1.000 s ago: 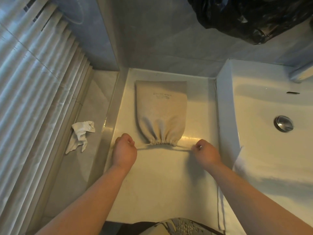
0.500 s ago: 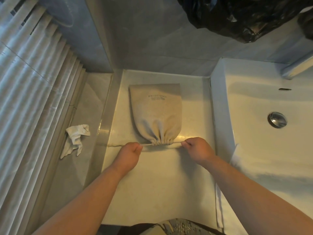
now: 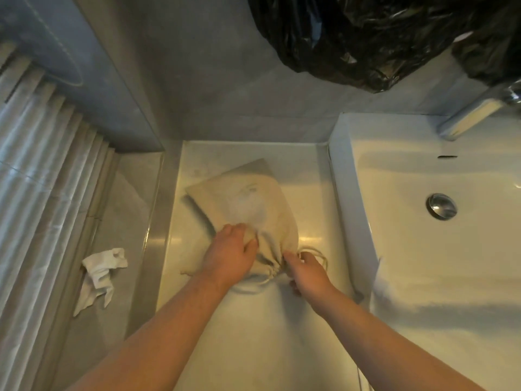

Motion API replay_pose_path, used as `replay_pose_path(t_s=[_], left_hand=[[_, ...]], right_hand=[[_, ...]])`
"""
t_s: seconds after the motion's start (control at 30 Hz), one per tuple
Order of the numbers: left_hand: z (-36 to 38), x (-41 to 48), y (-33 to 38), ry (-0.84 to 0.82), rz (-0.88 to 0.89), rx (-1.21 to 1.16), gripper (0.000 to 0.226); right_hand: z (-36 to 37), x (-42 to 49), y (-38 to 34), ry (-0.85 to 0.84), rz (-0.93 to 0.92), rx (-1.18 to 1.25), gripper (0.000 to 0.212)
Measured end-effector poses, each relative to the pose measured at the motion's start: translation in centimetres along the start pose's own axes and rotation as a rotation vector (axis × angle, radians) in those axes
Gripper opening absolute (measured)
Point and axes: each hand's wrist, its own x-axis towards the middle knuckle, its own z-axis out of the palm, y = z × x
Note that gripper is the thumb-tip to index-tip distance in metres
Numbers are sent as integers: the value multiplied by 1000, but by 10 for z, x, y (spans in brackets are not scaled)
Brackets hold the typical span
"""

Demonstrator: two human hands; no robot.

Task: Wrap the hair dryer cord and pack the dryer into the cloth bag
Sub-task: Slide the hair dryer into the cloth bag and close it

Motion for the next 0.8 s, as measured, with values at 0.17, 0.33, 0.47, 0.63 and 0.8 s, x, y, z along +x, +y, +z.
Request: replay_pose_path(t_s=[0.17, 0.33, 0.47, 0.63, 0.8], left_hand=[[4, -6, -4, 46, 166, -36, 50], [-25, 34, -49, 210, -493, -272, 51], [-25, 45, -59, 7, -663, -602, 45], [-12, 31, -58, -106, -661, -1119, 26], [7, -26, -75, 73, -751, -737, 39]], right_hand=[[-20, 12, -17, 216, -20, 285, 21], [-37, 24, -10, 147, 26, 318, 25], [-37, 26, -8, -11, 94, 370, 21], [-30, 28, -13, -154, 96, 681, 25], [-28, 27, -8, -128, 108, 551, 32]])
